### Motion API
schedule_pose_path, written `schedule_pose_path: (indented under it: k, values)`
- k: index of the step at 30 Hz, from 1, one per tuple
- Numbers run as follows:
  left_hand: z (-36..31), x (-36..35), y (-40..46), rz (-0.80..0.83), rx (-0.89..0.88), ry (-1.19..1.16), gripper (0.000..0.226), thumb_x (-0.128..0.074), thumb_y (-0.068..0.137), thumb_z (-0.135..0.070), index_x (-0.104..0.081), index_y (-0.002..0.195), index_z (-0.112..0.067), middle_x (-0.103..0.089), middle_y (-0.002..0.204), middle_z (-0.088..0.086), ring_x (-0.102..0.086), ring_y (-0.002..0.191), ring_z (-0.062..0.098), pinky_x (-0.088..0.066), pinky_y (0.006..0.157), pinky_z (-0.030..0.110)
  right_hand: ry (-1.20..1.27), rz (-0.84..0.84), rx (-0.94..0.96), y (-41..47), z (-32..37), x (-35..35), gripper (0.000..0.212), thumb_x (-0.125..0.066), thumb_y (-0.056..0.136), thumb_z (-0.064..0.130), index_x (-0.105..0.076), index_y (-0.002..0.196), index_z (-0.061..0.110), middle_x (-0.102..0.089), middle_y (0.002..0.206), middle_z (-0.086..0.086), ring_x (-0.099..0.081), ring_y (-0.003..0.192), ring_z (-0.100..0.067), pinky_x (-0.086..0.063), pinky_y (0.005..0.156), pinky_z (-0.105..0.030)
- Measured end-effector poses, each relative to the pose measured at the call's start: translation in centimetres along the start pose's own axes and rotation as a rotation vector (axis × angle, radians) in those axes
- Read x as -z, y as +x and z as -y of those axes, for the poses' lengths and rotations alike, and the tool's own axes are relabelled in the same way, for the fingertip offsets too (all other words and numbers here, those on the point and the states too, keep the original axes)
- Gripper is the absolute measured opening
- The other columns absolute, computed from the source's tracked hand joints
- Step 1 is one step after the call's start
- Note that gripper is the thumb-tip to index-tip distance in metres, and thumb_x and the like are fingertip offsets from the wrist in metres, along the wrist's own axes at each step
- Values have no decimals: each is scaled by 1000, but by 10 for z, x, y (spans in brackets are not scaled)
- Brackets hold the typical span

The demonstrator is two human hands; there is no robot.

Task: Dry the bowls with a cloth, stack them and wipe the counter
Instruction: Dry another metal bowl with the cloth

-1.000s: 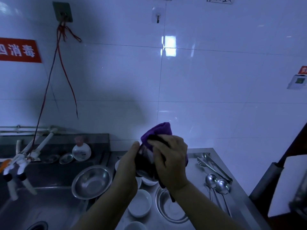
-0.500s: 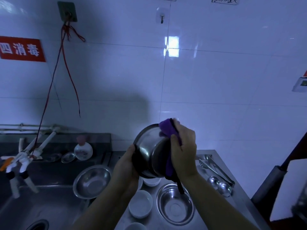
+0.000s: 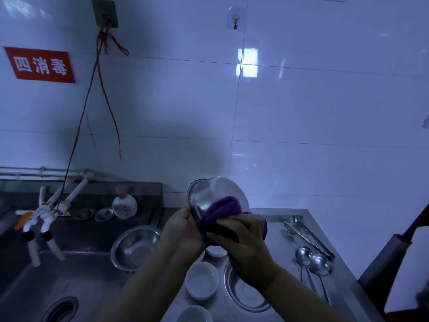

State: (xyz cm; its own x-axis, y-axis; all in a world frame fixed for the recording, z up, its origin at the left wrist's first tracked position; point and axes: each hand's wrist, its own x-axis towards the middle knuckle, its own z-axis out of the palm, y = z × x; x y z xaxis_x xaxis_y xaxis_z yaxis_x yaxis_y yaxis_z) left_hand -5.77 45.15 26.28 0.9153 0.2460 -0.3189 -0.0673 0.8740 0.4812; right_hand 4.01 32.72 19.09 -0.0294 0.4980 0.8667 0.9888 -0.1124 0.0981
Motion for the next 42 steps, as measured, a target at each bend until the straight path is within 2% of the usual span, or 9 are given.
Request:
schedule_pose_path:
  k: [8, 16, 20, 23, 28, 32, 36, 39, 42]
  values:
    - [4, -1, 6, 21, -39, -108, 50, -31, 98, -33, -54, 126, 3, -56, 126, 26, -52, 119, 33, -33, 108, 41, -16, -97, -96, 10, -2, 1, 26, -64, 90, 22, -63, 116, 23, -51, 118, -2, -44, 109, -25, -51, 78, -43]
    - [2, 2, 6, -96, -27, -121, 41, -33, 99, -27, -60, 111, 1, -70, 93, 20, -62, 85, 27, -58, 59, 33, 7, -15, 62, 13, -7, 9, 18, -56, 97, 28, -62, 113, 28, -50, 120, 1, -43, 110, -24, -50, 77, -47]
    - [4, 5, 6, -176, -48, -151, 34, -36, 99, -21, -61, 104, 2, -71, 80, 23, -68, 74, 33, -56, 48, 43, 214, -38, -250, 7, -10, 13, 13, -68, 88, 24, -65, 99, 31, -54, 112, 3, -48, 107, -23, -52, 84, -45]
    - [7, 4, 7, -225, -77, -139, 35, -32, 100, -20, -60, 99, 2, -70, 76, 23, -64, 80, 34, -55, 44, 43, 305, -138, -200, 2, -13, 15, 8, -62, 92, 23, -67, 91, 16, -50, 114, -3, -48, 108, -23, -52, 81, -35]
    - [5, 3, 4, -230, -135, -40, 35, -34, 98, -15, -57, 121, -1, -63, 112, 24, -61, 97, 35, -54, 77, 45, 314, -245, -193, 8, -13, 23, 17, -50, 98, 22, -62, 87, 18, -54, 107, -5, -50, 106, -22, -47, 88, -28]
    - [0, 1, 1, -207, -221, 83, 37, -35, 98, -17, -54, 126, -2, -61, 121, 21, -58, 110, 35, -49, 91, 47, 418, -267, -336, 9, -7, 31, 18, -50, 93, 9, -61, 80, 14, -54, 103, -3, -56, 91, -30, -52, 68, -40]
    - [-6, -1, -3, -205, -391, 194, 36, -40, 96, -16, -58, 121, 2, -66, 111, 18, -62, 102, 31, -51, 82, 43, 513, -265, -451, 13, -4, 40, 22, -43, 84, -3, -62, 74, 2, -54, 98, -10, -55, 86, -11, -48, 67, -18]
    - [-10, 0, -6, -197, -481, 319, 38, -40, 95, -18, -56, 120, 6, -62, 115, 25, -58, 108, 38, -42, 98, 49, 586, -262, -558, 14, -3, 44, 24, -42, 82, -13, -60, 77, 2, -56, 97, -11, -55, 85, -4, -47, 69, -15]
    - [-10, -1, -8, -193, -560, 465, 30, -39, 94, -20, -59, 103, 2, -54, 84, 21, -52, 81, 34, -42, 73, 41, 688, -297, -708, 17, -7, 49, 34, -40, 80, -14, -58, 81, 15, -60, 99, 0, -57, 93, -13, -49, 78, -24]
